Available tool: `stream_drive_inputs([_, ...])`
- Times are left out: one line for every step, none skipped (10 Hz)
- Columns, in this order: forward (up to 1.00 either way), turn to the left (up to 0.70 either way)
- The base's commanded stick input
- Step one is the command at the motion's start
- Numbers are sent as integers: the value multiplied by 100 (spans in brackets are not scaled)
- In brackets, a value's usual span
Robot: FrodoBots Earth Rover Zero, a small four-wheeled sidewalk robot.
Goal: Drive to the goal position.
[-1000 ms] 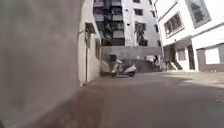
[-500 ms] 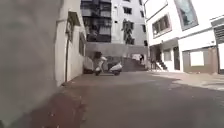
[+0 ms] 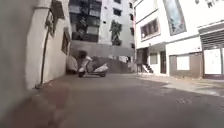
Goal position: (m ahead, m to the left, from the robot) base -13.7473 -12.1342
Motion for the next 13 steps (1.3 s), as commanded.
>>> stream_drive_inputs([100,-34])
stream_drive_inputs([100,-34])
stream_drive_inputs([100,-34])
stream_drive_inputs([100,-34])
stream_drive_inputs([100,-34])
stream_drive_inputs([100,-34])
stream_drive_inputs([100,-34])
stream_drive_inputs([100,-34])
stream_drive_inputs([100,-34])
stream_drive_inputs([100,-34])
stream_drive_inputs([100,-34])
stream_drive_inputs([100,-34])
stream_drive_inputs([100,-34])
